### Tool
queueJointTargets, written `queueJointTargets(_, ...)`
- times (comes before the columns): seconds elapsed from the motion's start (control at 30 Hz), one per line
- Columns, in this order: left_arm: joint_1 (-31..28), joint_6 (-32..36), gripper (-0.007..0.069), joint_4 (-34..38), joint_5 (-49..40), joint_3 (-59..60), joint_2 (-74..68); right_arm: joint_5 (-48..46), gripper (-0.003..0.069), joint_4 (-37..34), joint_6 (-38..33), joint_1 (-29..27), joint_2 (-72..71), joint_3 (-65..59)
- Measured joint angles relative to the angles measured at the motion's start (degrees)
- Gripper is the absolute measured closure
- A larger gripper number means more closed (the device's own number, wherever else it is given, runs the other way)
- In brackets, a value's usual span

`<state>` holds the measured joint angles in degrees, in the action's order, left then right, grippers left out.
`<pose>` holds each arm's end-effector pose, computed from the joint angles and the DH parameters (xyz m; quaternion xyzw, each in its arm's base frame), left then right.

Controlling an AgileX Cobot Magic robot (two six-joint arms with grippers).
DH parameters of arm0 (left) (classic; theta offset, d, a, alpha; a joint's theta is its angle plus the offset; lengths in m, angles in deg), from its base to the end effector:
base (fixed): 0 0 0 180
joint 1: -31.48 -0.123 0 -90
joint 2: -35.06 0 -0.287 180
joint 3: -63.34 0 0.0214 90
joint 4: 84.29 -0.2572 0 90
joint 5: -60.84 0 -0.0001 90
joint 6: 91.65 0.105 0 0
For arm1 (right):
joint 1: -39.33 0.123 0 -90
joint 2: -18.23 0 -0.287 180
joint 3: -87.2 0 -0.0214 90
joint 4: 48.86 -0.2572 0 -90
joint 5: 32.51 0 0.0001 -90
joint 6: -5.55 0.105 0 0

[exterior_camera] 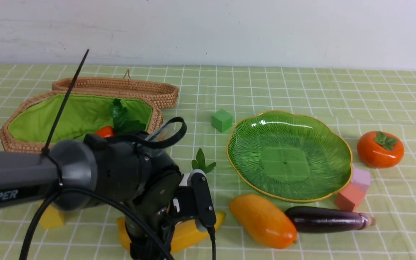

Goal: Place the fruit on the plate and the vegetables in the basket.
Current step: Use the left arm to grab a banana and put it into the right plate

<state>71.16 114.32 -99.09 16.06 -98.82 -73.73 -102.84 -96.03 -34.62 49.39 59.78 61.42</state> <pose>0.2650 -0.1953 0.1566 0.6069 0.7853 0.0878 0.0854 0.0589 0.0841 0.3838 -0.3722 0.7694 0.3003 0.4235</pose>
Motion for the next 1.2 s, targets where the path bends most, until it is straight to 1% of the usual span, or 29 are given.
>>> queueJointTargets(0.1,0.0,0.0,0.0286,0.9,-2.2,0.3,0.9,0.0,0.0626,0.0,0.0,0.0,0.0,0.0)
queueJointTargets(0.17,0.0,0.0,0.0302,3.1,-5.3,1.1,3.0,-0.1,0.0626,0.0,0.0,0.0,0.0,0.0)
queueJointTargets(0.2,0.0,0.0,0.0304,3.1,-5.5,1.1,3.2,-0.1,0.0626,0.0,0.0,0.0,0.0,0.0)
queueJointTargets(0.3,0.0,0.0,0.0312,5.6,-7.0,1.2,7.1,-0.1,0.0626,0.0,0.0,0.0,0.0,0.0)
queueJointTargets(0.33,0.0,0.0,0.0312,6.5,-8.7,1.2,10.1,-0.1,0.0626,0.0,0.0,0.0,0.0,0.0)
queueJointTargets(0.5,0.0,-0.1,0.0312,7.9,-14.2,1.2,16.4,0.8,0.0626,0.0,0.1,0.0,0.0,0.0)
queueJointTargets(0.57,0.0,-0.1,0.0312,8.5,-13.9,1.1,18.2,2.0,0.0624,0.0,0.4,0.0,0.0,0.0)
queueJointTargets(0.67,0.0,-1.3,0.0312,11.9,-8.4,-1.1,21.6,8.7,0.0624,2.2,4.5,0.0,0.0,0.0)
queueJointTargets(0.73,0.0,-1.7,0.0313,13.8,-3.4,-3.7,21.4,13.6,0.0624,5.3,7.7,0.0,0.0,0.0)
queueJointTargets(0.77,0.0,-1.8,0.0313,14.2,-2.9,-4.0,21.2,14.5,0.0624,5.6,8.3,0.0,0.0,0.0)
queueJointTargets(0.8,0.0,-1.7,0.0313,15.8,2.0,-7.1,19.5,17.7,0.0624,8.8,10.5,0.0,0.0,0.0)
queueJointTargets(0.83,0.0,-1.7,0.0313,16.0,2.5,-7.5,19.2,18.1,0.0624,9.6,11.1,0.0,0.0,0.0)
queueJointTargets(0.87,0.0,-1.4,0.0314,17.7,6.0,-10.9,16.2,20.4,0.0624,12.9,13.7,0.0,0.0,0.0)
queueJointTargets(0.9,0.0,-1.3,0.0314,17.9,6.8,-11.9,15.2,20.8,0.0624,13.3,14.1,0.0,0.0,0.0)
queueJointTargets(0.93,0.0,-0.8,0.0314,19.1,8.7,-15.0,11.9,22.0,0.0622,16.0,16.4,0.0,0.0,0.0)
queueJointTargets(0.97,0.0,-0.5,0.0314,19.3,9.4,-16.7,10.1,22.2,0.0622,16.7,17.0,0.0,0.0,0.0)
queueJointTargets(1.0,0.0,0.3,0.0314,20.2,10.5,-22.5,3.9,22.7,0.0620,19.6,19.8,0.0,0.0,0.0)
queueJointTargets(1.2,0.0,1.1,0.0314,20.7,8.9,-42.4,-15.1,22.4,0.0616,26.6,26.7,0.0,0.0,0.0)
